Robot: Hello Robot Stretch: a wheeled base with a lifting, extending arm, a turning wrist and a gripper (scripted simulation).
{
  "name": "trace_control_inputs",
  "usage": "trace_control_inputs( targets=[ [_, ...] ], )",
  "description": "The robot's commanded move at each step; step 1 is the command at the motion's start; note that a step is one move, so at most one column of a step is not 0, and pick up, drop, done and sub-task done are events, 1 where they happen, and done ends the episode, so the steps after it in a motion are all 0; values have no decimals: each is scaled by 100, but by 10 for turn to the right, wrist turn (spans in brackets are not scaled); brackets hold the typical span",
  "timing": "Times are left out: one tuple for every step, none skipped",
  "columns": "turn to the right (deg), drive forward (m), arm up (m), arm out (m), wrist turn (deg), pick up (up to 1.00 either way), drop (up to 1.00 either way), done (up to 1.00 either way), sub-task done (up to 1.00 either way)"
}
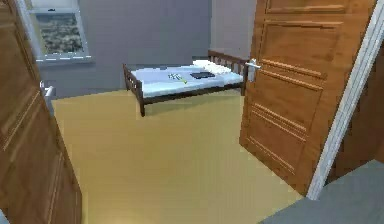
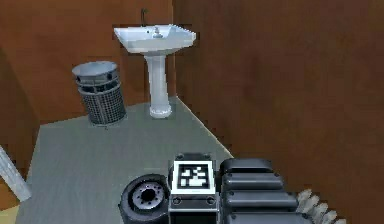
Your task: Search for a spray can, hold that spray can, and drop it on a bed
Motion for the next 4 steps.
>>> trace_control_inputs(
  targets=[
    [0, 100, 0, 0, 0, 0, 0, 0, 0],
    [0, 100, 0, 0, 0, 0, 0, 0, 0],
    [0, 45, 0, 0, 0, 0, 0, 0, 0],
    [390, 0, 0, 0, 0, 0, 0, 0, 0]
  ],
)
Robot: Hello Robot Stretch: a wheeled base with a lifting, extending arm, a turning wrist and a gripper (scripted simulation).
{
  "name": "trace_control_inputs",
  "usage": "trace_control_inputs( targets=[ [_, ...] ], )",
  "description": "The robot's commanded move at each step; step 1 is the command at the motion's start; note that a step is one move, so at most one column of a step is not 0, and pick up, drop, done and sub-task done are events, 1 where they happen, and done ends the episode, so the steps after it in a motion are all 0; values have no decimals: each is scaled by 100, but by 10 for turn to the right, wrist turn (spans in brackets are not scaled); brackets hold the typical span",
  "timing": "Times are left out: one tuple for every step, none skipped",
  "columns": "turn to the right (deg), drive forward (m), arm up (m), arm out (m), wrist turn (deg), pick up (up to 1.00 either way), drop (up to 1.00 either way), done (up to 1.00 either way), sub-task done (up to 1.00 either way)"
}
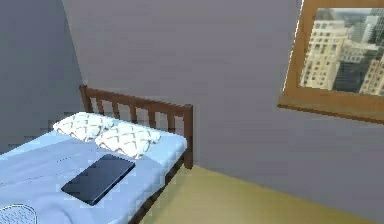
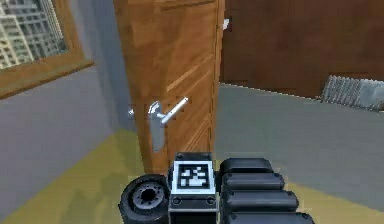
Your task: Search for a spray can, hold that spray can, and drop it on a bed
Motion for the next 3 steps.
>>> trace_control_inputs(
  targets=[
    [0, 45, 0, 0, 0, 0, 0, 0, 0],
    [450, 0, 0, 0, 0, 0, 0, 0, 0],
    [450, 0, 0, 0, 0, 0, 0, 0, 0]
  ],
)
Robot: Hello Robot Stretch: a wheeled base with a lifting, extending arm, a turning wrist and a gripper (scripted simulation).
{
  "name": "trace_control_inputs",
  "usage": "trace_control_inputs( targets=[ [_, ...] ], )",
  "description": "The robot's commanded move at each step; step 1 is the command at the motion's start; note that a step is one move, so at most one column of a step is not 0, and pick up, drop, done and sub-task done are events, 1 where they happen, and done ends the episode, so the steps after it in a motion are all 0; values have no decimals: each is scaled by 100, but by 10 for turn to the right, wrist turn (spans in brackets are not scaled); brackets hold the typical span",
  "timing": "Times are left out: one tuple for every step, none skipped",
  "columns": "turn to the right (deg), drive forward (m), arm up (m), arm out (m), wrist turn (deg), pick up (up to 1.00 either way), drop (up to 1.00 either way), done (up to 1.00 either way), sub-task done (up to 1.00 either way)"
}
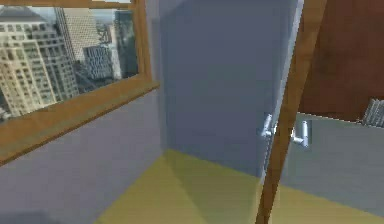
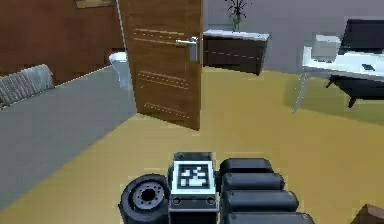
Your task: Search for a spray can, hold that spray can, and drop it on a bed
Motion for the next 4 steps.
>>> trace_control_inputs(
  targets=[
    [450, 0, 0, 0, 0, 0, 0, 0, 0],
    [90, 0, 0, 0, 0, 0, 0, 0, 0],
    [-450, 0, 0, 0, 0, 0, 0, 0, 0],
    [-450, 0, 0, 0, 0, 0, 0, 0, 0]
  ],
)
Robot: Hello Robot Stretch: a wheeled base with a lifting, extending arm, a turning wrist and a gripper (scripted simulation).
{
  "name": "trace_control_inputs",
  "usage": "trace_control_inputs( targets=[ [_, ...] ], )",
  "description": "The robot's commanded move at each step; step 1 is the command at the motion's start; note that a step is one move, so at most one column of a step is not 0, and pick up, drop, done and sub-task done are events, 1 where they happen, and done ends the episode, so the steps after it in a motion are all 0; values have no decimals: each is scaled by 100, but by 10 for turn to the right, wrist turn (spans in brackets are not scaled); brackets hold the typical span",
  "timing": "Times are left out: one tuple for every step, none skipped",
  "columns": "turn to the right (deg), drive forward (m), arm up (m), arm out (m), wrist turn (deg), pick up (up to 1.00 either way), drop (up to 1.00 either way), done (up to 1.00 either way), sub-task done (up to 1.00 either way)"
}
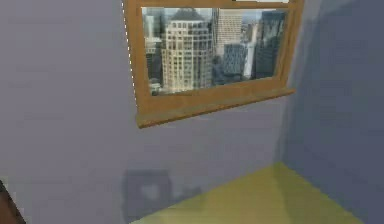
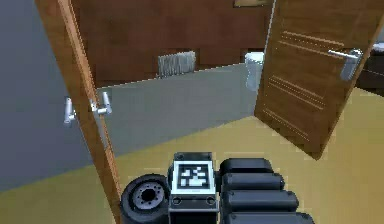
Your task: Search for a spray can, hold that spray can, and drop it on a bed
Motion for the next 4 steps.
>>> trace_control_inputs(
  targets=[
    [-450, 0, 0, 0, 0, 0, 0, 0, 0],
    [-30, 0, 0, 0, 0, 0, 0, 0, 0],
    [450, 0, 0, 0, 0, 0, 0, 0, 0],
    [450, 0, 0, 0, 0, 0, 0, 0, 0]
  ],
)
